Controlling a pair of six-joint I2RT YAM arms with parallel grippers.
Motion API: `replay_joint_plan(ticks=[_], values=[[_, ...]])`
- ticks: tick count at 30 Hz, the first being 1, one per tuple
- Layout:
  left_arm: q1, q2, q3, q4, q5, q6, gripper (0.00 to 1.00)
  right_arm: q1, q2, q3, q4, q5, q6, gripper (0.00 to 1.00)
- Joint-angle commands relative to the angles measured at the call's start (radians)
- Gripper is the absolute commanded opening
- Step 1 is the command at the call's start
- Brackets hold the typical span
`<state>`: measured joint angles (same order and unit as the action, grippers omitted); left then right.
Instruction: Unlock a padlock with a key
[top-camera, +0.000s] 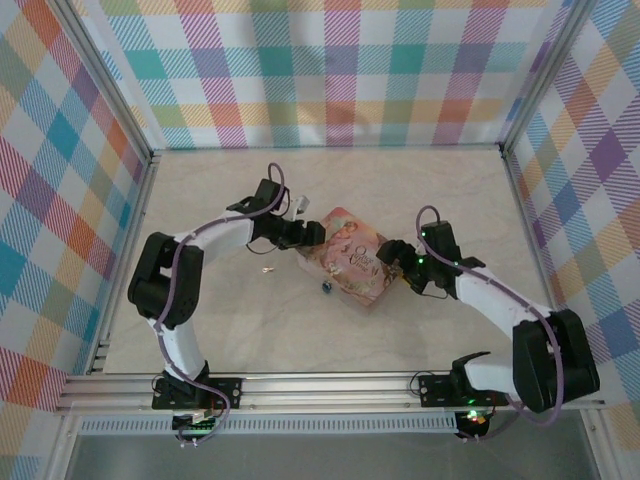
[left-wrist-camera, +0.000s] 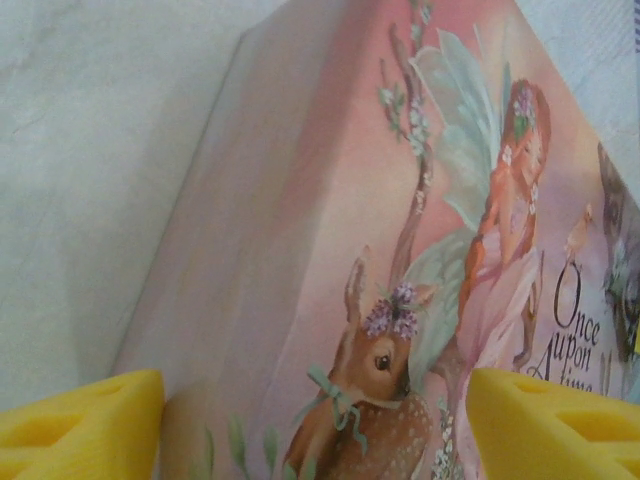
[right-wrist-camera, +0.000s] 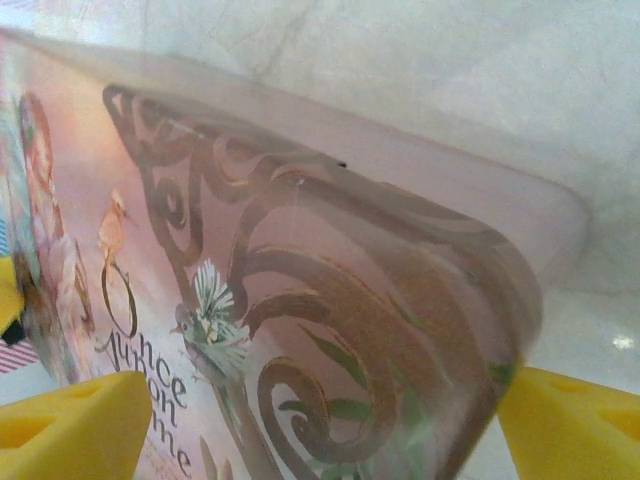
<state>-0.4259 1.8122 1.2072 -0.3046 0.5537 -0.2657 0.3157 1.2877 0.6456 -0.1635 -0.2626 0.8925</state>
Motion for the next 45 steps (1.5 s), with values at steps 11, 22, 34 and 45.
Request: replay_joint_plan(ticks=[11,22,34,45], values=[[-0.055,-0.169,-0.207,0.182,0.018,-0.120,0.79,0.014,0.193,0.201,0.006,-0.066,-0.130,0.89],[-0.122,-0.195,-0.253,0.237,-0.086,-0.210,0.79,0.013,0.349,0.367,-0.043,-0.071,-0.211,0.80],[-0.121,-0.141,-0.171,0.254,-0.232,-0.235,0.82,0.004,0.501,0.546,-0.068,-0.074,-0.247,0.77],[-0.108,-0.106,-0.131,0.256,-0.315,-0.258,0.88,-0.010,0.568,0.618,-0.074,-0.075,-0.264,0.78]])
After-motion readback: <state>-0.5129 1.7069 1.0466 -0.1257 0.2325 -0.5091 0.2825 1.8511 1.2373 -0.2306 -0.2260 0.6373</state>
